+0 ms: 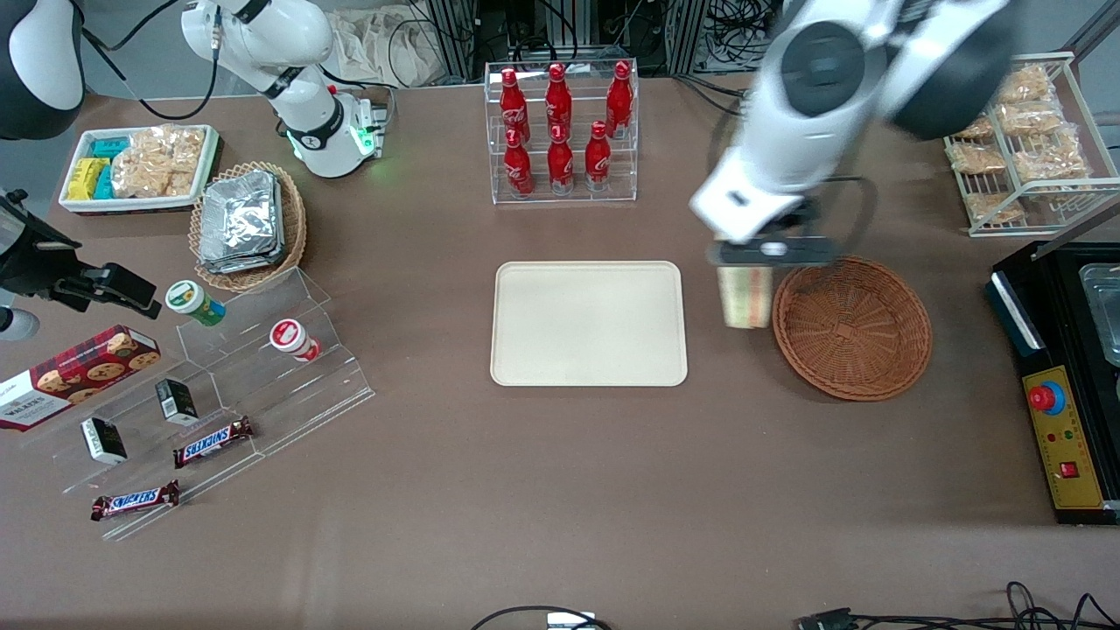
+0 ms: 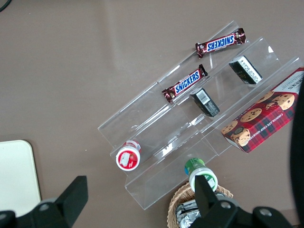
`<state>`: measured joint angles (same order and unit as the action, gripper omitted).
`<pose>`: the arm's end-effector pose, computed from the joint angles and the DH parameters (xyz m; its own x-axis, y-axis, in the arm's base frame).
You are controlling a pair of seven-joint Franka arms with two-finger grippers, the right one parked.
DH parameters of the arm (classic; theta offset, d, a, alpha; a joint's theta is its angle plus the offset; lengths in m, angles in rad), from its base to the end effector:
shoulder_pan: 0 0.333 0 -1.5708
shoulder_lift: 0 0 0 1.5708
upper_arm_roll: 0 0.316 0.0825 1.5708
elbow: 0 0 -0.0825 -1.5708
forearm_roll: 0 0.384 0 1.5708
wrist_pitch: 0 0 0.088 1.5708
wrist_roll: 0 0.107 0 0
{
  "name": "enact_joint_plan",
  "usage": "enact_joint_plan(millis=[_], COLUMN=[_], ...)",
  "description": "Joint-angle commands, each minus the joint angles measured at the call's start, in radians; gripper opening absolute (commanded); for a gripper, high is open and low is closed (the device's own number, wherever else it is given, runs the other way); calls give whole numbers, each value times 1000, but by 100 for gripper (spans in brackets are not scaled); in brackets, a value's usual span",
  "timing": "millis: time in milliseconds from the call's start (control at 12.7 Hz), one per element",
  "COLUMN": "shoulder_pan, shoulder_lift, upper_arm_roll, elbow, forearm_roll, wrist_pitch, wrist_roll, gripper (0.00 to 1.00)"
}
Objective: Place sandwich from basket to tray
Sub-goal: 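Carry the sandwich with the left gripper over the cream tray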
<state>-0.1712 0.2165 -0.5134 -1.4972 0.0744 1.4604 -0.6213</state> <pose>0.4824 -0.3466 0.5397 0.9783 -0.0535 -0.2002 -0.0756 -0.9917 -0.1042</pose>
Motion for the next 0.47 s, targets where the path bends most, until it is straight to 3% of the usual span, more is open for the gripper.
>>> enact_joint_plan(millis=[0,157,393], shoulder_pan=[-23,-27,-19], shoulder_lift=[170,213,216], upper_arm_roll=[-129,-139,-134], elbow=[123,106,-100], forearm_roll=[109,151,186], wrist_pitch=[-23,-5,200], wrist_roll=[-103,-104,-109], gripper=[21,22,21])
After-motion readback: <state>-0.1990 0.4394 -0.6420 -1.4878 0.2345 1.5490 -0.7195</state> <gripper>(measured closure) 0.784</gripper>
